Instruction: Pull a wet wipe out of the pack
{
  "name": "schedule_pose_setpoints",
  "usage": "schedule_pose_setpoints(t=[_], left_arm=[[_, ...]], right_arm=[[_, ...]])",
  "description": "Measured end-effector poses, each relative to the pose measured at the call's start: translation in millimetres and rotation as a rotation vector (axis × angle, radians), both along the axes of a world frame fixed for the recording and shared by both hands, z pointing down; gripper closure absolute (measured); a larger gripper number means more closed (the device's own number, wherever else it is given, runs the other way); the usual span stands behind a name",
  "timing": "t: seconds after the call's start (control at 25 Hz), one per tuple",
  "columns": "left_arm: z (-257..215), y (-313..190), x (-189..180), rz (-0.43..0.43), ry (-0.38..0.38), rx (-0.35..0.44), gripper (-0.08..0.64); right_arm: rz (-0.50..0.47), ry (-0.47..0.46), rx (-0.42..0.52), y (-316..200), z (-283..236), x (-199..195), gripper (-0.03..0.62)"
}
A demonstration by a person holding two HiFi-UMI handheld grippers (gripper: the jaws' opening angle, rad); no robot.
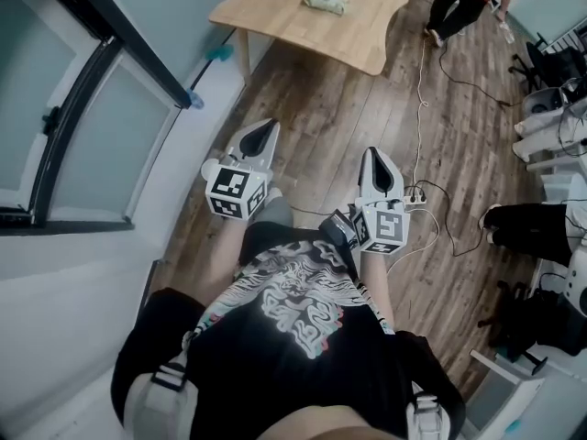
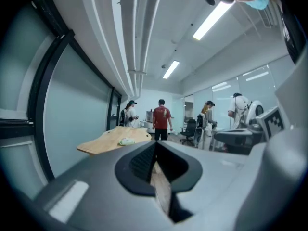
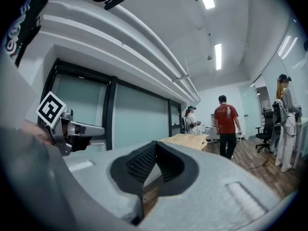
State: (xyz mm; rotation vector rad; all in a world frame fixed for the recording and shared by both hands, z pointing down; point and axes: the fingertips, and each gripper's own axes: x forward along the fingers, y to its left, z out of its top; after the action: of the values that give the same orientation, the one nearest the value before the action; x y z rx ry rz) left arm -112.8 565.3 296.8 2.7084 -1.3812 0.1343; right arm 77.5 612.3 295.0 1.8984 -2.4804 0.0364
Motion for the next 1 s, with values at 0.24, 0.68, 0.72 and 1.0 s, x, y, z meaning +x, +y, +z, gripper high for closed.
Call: schedule_pose_setpoints(t=[0.24, 0.68, 0.72, 1.0], left_arm=[[4.4, -12.8, 8.5, 0.013, -0.014, 0.006, 0.574], [16.1, -72.8, 20.7, -0.028, -0.038, 0.040, 0.574], [16.1, -83.3, 20.1, -0.032, -0.035, 0.042, 0.574], [18.2, -161.7, 24.4, -0.037, -0.023, 0.033, 0.574]], right_arm=[[0.006, -0.002, 0.000, -10.8, 4.9, 6.9, 0.594], [0.019, 0.037, -0.020, -68.0, 19.8, 25.9, 0.594], [0.016, 0.042, -0.022, -77.9, 21.2, 25.5, 0.594], [0.021, 0.056, -0.046, -151.6, 25.8, 30.4, 0.594]])
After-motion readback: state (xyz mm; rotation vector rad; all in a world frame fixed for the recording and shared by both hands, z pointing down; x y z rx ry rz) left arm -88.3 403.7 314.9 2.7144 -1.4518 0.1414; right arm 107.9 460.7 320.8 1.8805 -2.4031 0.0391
